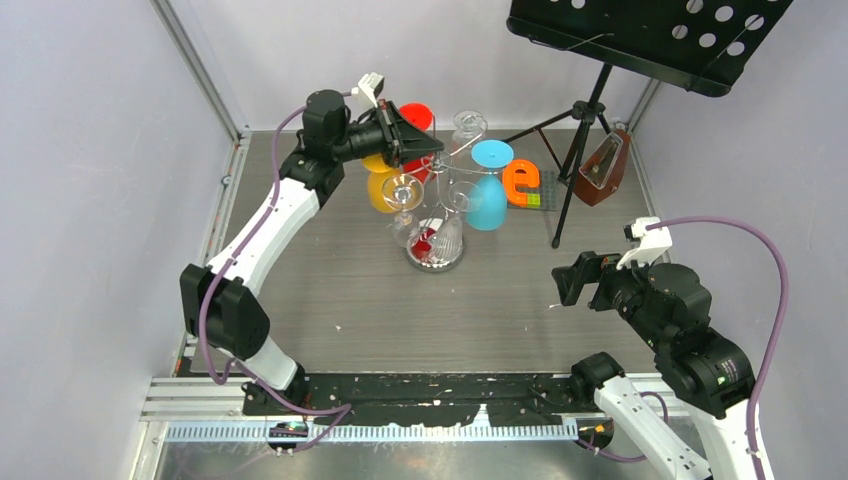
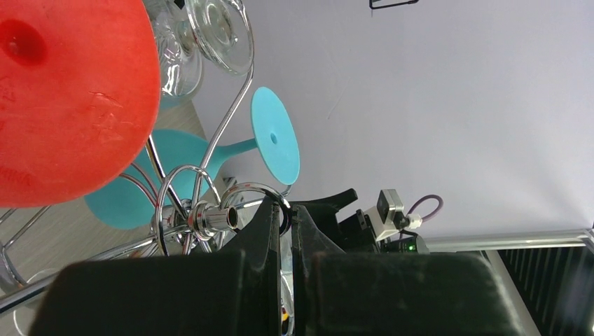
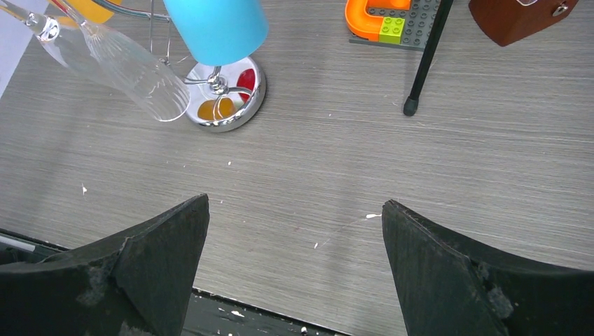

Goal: Take the wine glass off the wine glass rack
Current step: Place the wine rack at the center of the board.

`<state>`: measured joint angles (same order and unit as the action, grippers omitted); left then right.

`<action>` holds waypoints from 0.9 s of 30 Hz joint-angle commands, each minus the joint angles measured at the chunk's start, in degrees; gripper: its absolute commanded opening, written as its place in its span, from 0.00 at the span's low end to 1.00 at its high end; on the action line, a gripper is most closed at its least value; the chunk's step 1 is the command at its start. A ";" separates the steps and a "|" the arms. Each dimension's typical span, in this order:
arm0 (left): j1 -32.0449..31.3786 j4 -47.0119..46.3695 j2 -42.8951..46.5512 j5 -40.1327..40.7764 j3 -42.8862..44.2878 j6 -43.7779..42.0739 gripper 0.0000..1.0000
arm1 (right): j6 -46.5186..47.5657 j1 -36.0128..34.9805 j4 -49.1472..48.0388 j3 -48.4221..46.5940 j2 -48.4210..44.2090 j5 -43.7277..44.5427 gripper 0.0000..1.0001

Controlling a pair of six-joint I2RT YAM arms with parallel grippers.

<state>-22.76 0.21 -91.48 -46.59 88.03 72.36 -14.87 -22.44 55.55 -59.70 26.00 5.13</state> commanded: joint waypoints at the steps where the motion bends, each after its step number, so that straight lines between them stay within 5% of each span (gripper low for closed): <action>1: -0.57 -17.78 4.13 -2.08 8.09 2.45 0.00 | 1.02 -0.15 -2.21 -0.65 0.55 0.70 1.00; 27: -0.78 -23.03 3.95 -3.95 0.11 3.40 0.00 | 0.72 -0.15 -2.25 0.20 0.06 0.65 1.00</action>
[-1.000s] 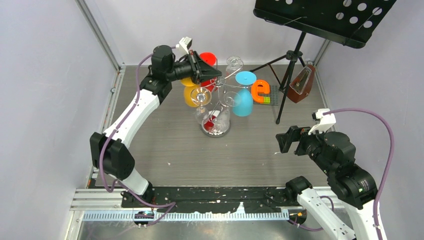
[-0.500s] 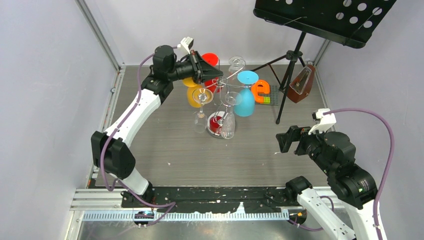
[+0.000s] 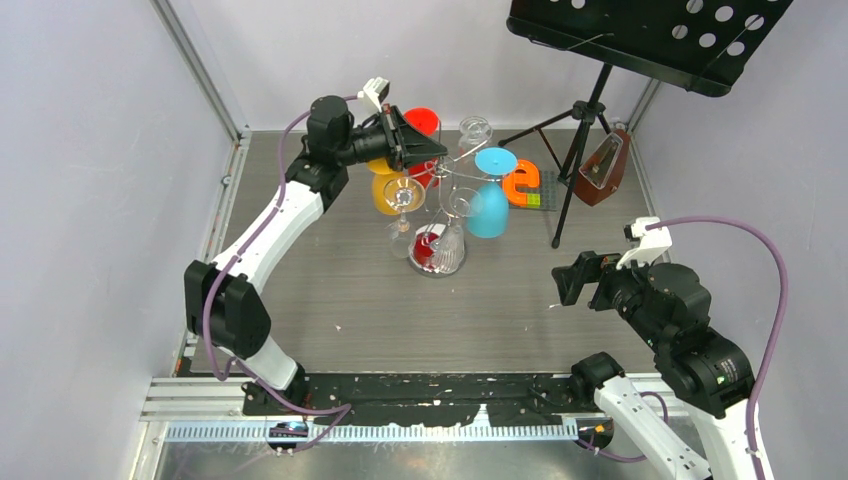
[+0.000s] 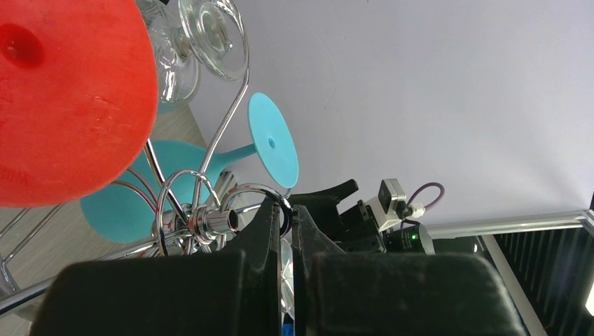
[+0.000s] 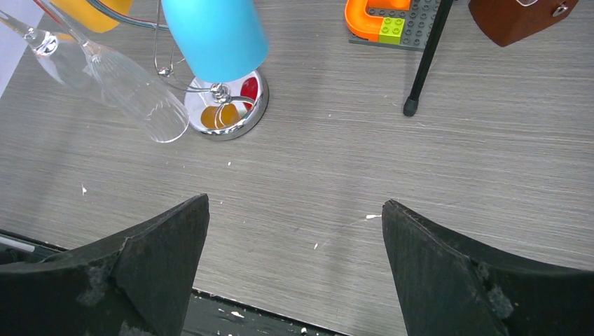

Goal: Take the wine glass off the wine glass rack
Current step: Place the wine rack at the center of the board.

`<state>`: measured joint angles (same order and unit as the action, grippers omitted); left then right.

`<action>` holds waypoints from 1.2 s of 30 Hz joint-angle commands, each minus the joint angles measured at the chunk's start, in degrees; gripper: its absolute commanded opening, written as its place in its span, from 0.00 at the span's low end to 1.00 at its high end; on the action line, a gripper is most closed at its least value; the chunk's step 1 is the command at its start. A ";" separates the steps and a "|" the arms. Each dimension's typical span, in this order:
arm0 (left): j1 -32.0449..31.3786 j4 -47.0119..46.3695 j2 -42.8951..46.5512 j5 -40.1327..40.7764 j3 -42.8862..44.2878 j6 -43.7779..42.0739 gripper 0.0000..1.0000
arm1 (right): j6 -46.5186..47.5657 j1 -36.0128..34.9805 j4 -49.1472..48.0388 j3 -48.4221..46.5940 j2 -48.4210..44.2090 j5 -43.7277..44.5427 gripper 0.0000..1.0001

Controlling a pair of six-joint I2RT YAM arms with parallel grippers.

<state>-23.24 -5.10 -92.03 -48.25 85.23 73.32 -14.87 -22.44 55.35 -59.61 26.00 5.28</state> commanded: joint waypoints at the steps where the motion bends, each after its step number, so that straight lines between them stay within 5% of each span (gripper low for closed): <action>1: -0.37 -17.73 4.50 -2.39 2.73 2.44 0.00 | 0.68 -0.15 -2.08 0.11 0.01 0.47 1.00; 20: -0.40 -13.08 6.01 -2.79 1.33 -0.23 0.17 | 0.64 -0.15 -2.24 0.50 0.32 0.53 1.00; 36: -0.35 3.49 7.35 -1.98 4.58 -9.50 0.27 | 0.30 -0.15 -2.69 0.97 0.55 -0.02 1.00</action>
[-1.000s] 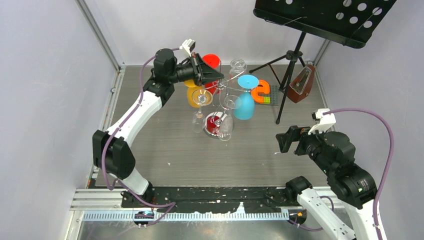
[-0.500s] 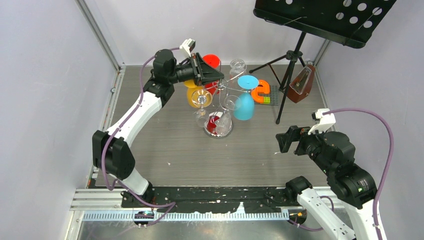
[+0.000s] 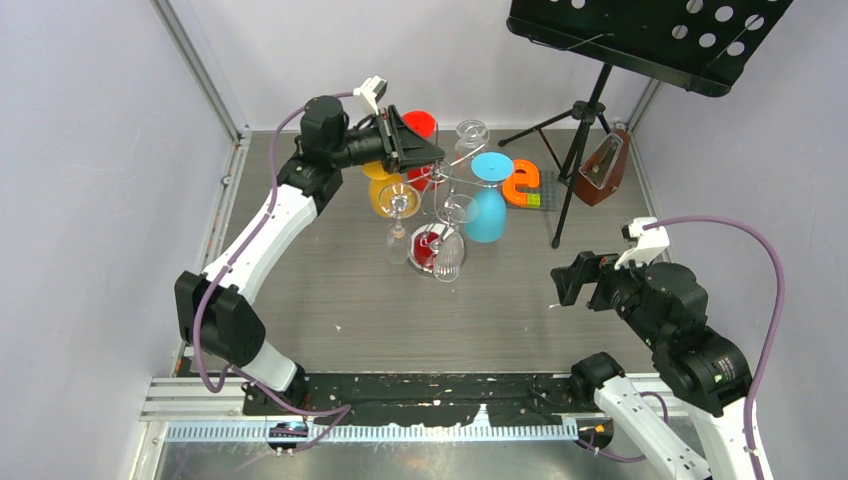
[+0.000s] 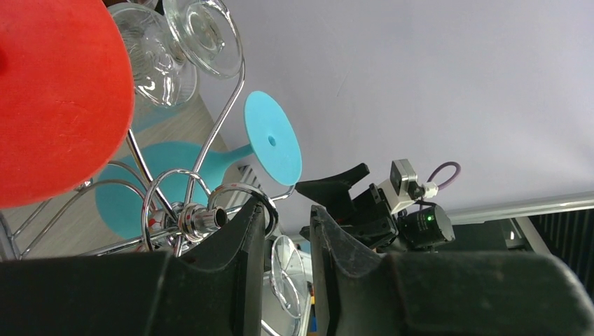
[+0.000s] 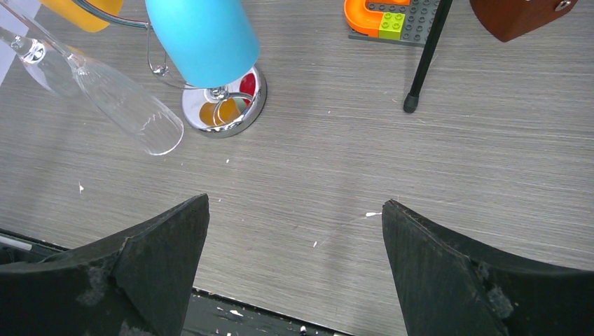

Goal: Take the wine glass off the wine glass rack
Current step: Place the wine rack at the center of the board.

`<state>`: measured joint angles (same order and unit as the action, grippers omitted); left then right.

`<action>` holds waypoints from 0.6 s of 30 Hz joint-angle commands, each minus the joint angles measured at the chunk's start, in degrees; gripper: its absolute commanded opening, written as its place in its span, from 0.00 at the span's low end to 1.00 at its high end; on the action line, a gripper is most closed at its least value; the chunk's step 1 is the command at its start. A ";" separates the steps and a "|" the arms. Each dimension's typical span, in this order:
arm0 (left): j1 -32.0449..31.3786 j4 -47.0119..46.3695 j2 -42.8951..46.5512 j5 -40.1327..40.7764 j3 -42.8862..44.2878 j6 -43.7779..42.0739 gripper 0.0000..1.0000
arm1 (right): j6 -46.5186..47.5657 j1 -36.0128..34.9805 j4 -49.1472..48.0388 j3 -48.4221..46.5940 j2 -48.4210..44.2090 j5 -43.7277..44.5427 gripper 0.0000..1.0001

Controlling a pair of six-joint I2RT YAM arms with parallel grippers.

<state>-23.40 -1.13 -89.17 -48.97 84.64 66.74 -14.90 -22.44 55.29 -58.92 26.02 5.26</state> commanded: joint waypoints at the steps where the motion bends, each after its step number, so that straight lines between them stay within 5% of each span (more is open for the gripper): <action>1: -0.24 0.53 4.53 -1.12 5.30 -3.52 0.27 | 0.31 -0.17 -2.59 0.29 0.52 -0.05 1.00; 18: -0.24 13.93 4.25 2.12 9.78 -10.61 0.38 | 0.29 -0.15 -2.91 0.64 0.67 -0.16 1.00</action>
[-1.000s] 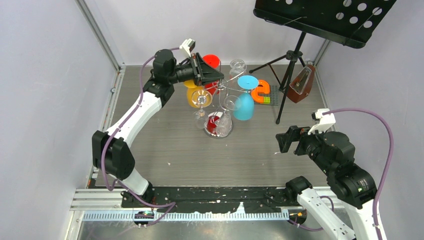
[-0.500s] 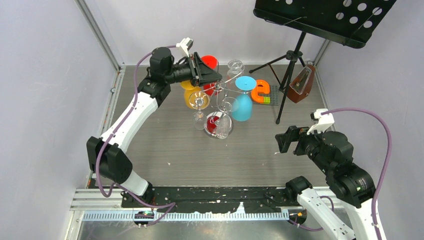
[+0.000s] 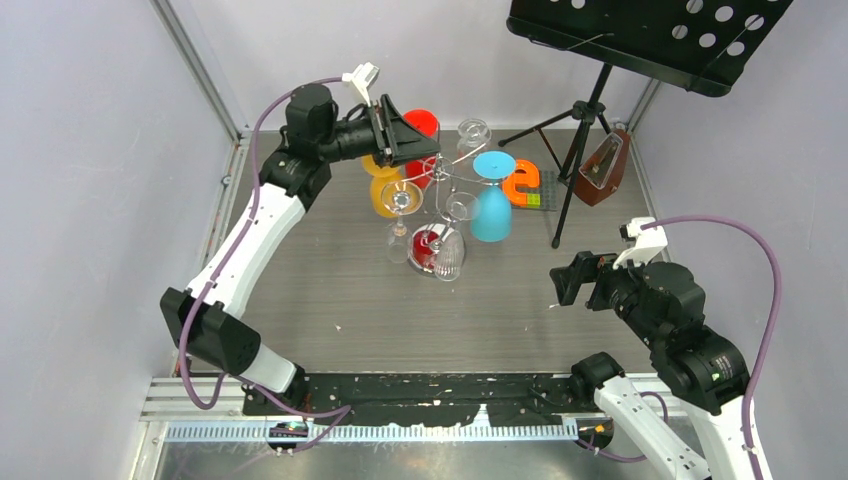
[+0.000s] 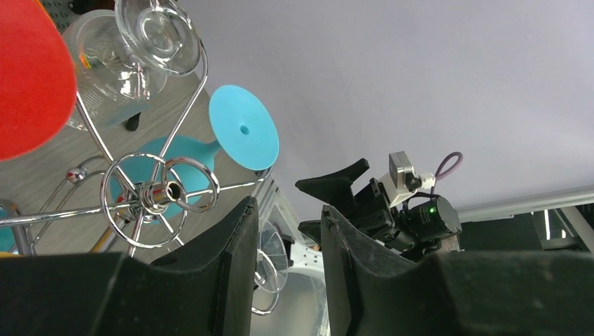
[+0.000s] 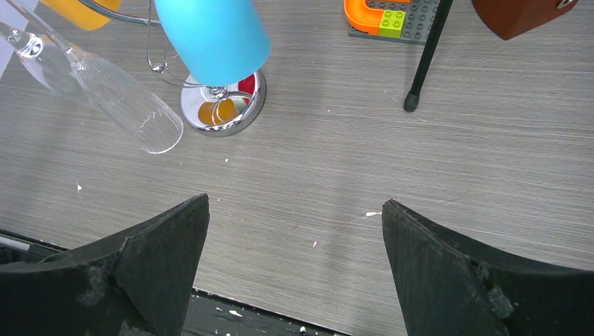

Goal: Take the wine glass off the wine glass rack
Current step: Place the wine rack at the center of the board, then pick up the wine glass from the wine rack.

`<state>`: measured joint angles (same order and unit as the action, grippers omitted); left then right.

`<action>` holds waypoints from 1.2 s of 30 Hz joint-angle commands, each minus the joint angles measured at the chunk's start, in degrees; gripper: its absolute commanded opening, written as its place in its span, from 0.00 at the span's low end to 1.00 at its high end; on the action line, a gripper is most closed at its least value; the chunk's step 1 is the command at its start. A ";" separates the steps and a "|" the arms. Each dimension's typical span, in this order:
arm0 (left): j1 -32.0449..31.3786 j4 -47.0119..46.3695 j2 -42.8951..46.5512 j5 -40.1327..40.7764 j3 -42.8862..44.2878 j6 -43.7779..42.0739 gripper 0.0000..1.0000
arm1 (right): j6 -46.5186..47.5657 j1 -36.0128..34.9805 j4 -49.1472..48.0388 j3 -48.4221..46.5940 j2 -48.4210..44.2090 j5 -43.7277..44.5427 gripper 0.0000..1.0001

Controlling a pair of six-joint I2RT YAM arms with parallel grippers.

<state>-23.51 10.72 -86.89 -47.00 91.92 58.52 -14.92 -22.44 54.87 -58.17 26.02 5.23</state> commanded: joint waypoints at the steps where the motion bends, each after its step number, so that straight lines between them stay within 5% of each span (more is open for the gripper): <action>1: -0.14 2.89 2.03 0.33 2.86 -2.97 0.38 | 0.43 -0.15 -2.49 -0.10 0.64 -0.14 1.00; 19: -0.14 25.78 8.41 8.48 10.26 -22.04 0.60 | 3.57 -0.15 -2.45 -4.04 4.60 1.48 1.00; 23: -0.13 32.74 10.65 12.16 12.37 -28.31 0.98 | 3.96 -0.15 -2.24 -6.67 6.69 0.71 1.00; 36: 0.70 42.95 22.82 27.52 5.95 -40.22 1.00 | 0.70 -0.15 0.07 -19.40 16.12 -4.09 1.00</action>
<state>-23.27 50.70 -66.85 -24.95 100.49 23.75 -12.58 -22.44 55.44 -72.82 38.63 3.81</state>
